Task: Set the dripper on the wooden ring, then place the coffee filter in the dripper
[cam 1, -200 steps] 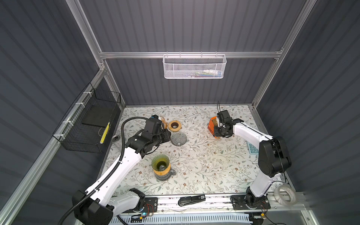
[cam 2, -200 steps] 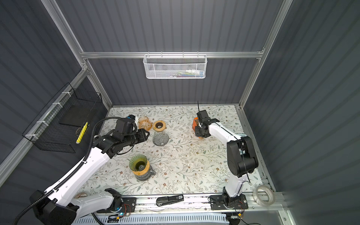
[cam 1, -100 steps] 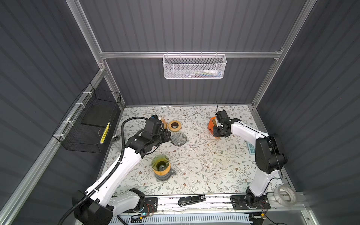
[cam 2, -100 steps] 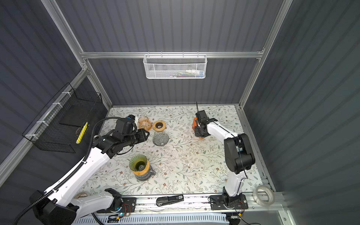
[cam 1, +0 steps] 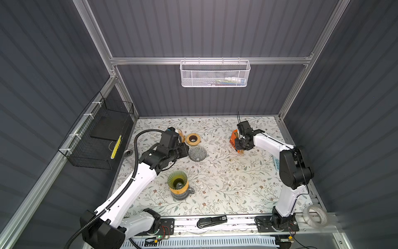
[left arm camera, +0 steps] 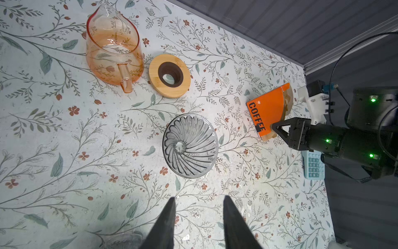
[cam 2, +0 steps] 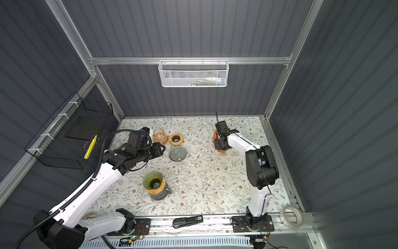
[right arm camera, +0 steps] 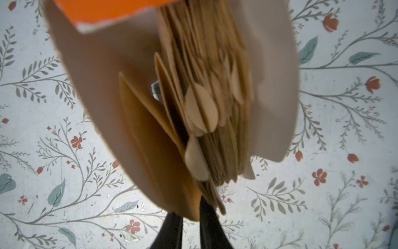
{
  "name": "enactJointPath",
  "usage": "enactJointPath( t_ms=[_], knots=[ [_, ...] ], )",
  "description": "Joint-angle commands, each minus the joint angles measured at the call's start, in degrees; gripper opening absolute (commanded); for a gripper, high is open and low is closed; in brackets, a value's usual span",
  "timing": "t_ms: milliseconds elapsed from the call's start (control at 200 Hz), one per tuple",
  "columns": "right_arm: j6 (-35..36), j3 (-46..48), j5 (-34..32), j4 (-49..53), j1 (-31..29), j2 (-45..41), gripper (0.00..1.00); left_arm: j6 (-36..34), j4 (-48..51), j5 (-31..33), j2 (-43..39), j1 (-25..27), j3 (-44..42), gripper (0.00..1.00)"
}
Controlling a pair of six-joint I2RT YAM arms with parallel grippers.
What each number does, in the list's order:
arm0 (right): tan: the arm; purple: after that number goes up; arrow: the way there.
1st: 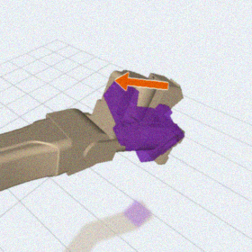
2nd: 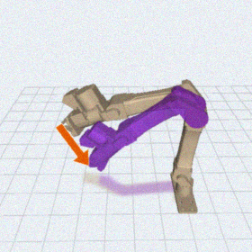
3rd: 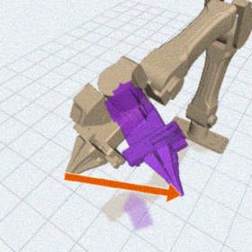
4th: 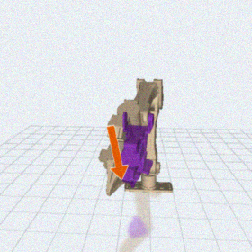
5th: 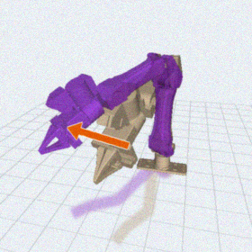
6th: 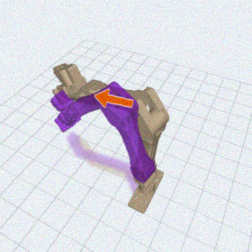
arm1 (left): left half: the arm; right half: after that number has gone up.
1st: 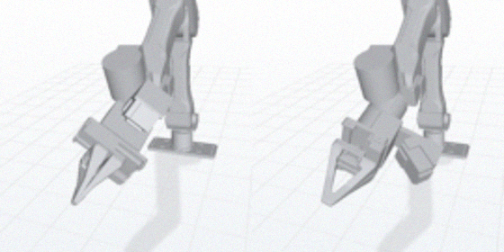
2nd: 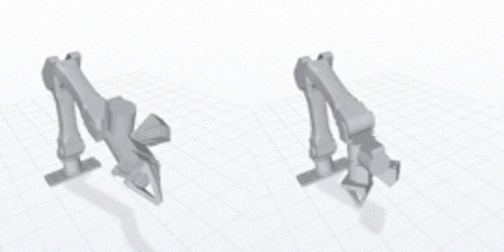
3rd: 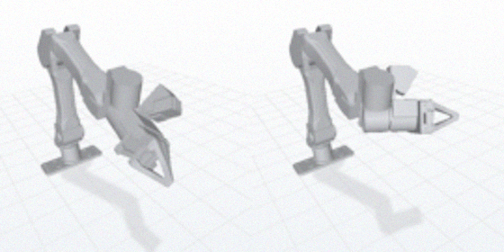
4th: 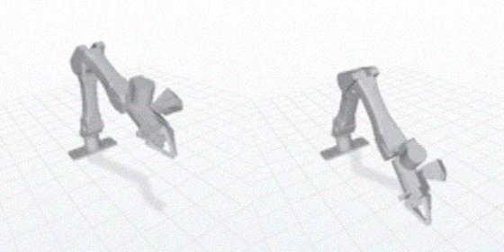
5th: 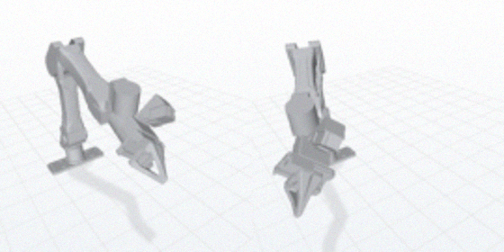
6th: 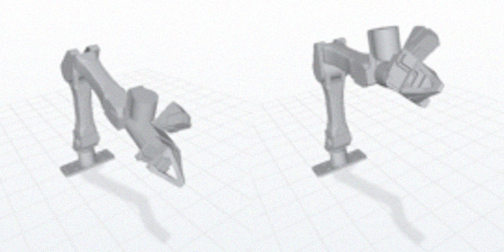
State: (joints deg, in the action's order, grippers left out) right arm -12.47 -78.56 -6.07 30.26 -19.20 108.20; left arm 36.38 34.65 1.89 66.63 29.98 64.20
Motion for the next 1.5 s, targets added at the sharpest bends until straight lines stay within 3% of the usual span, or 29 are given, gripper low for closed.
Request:
enactJointPath(
  t_ms=[0,155,405,570,1026,1286,1496],
  knots=[
    [0.6,-1.8,-1.0,0.8,-0.1,1.0,0.19,-0.7,0.2,0.6,0.3,0.3,0.7,0.37],
    [0.8,-2.2,-1.0,0.9,-0.1,1.6,0.18,-0.7,0.3,0.6,0.2,0.2,0.6,0.37],
    [0.7,-2.1,-0.6,0.9,-0.1,1.6,0.07,-0.7,0.4,0.7,0.0,0.2,0.6,0.37],
    [0.6,-1.9,0.0,0.9,-0.1,1.5,0.17,-0.7,0.4,0.7,-0.1,0.2,0.5,0.37],
    [0.5,-2.7,0.4,1.2,-0.1,2.9,0.19,-0.7,0.7,1.0,-0.6,0.3,0.5,0.37],
    [0.3,-2.9,0.4,1.3,-0.1,2.7,0.00,-0.9,0.8,1.1,-0.5,0.3,0.6,0.37],
    [-0.3,-2.4,0.8,2.3,-0.1,0.8,0.00,-0.9,0.7,1.0,-0.7,0.2,0.7,0.38]
  ],
)
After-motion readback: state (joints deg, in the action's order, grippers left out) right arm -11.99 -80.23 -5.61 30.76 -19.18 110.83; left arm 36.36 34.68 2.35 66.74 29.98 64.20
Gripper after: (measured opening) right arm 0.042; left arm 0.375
